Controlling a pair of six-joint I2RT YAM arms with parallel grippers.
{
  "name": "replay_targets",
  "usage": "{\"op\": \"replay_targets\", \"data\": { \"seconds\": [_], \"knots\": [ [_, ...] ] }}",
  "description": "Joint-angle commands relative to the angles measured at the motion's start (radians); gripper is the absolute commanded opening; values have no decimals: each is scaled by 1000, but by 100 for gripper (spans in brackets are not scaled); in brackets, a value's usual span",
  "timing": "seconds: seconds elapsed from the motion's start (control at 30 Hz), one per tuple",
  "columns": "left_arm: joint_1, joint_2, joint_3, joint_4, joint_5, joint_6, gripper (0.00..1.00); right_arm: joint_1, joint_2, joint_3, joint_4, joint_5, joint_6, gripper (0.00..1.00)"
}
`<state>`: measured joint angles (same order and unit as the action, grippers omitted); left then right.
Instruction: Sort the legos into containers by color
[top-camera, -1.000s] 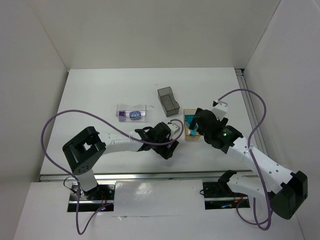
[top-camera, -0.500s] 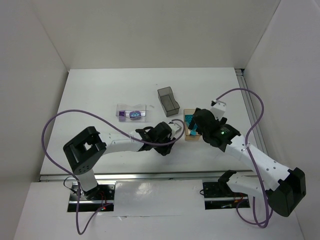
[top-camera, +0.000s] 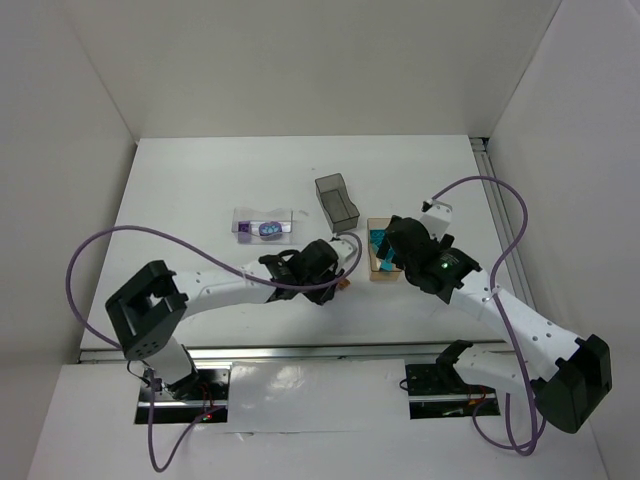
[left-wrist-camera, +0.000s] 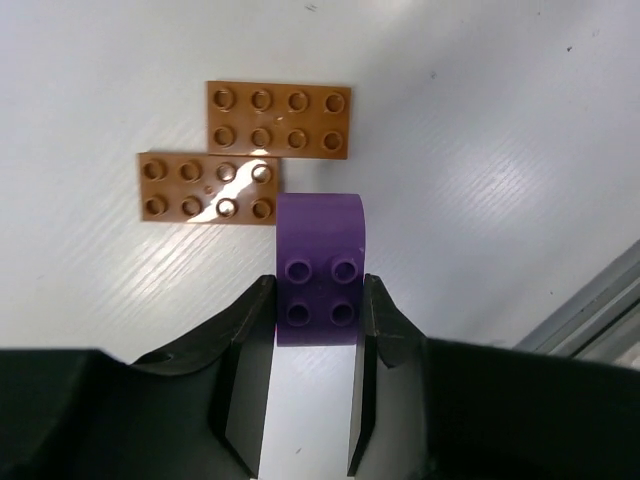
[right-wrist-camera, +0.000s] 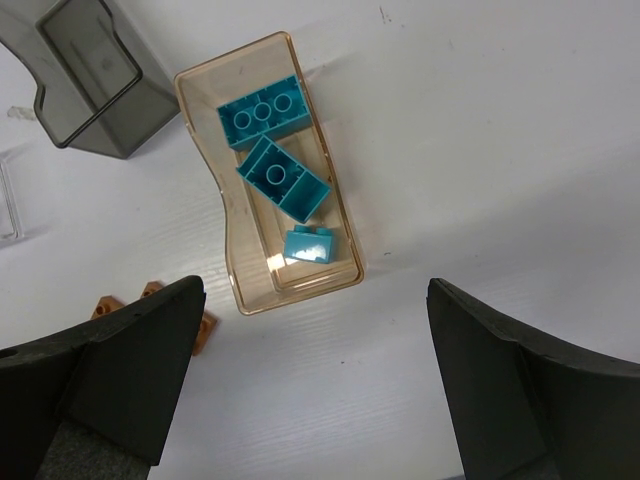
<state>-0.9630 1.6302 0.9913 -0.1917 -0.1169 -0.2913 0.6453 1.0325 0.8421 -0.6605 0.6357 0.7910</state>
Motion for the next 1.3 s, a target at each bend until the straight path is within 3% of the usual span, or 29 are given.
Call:
{"op": "replay_targets", "data": {
  "seconds": [0.0,0.33,0.5,0.7,0.97,1.0,1.1,1.13,1.17,1.2,1.27],
  "knots": [
    [18,-98,35,-66,-84,-3,29,-6,-26,43,-5,45,-1,99],
    [351,-171,200,-206,-179,-190,28,-6,-25,43,4,36,-1,99],
    [484,-43,347,-339,-240,-302,25,-6,-15,43,4,25,-1,99],
    [578,111,475,-407,-239,-336,25,-6,-15,43,4,25,-10,99],
    [656,232,515,-433,-241,-373,28,-15,3,52,15,13,-32,99],
    [656,247,524,-433,-240,-373,29,-15,12,52,15,13,-32,99],
    [656,267,533,-433,-231,-382,52,-15,43,52,47,-51,-87,99],
    [656,267,534,-442,-231,-382,63,-15,52,52,59,-104,-110,99],
    [656,267,534,-442,-240,-382,82,-15,73,61,59,-128,-127,99],
    [656,267,534,-442,-240,-382,88,-15,83,61,76,-152,-163,99],
    [656,241,534,-442,-240,-382,93,8,95,61,125,-221,-203,99]
  ]
}}
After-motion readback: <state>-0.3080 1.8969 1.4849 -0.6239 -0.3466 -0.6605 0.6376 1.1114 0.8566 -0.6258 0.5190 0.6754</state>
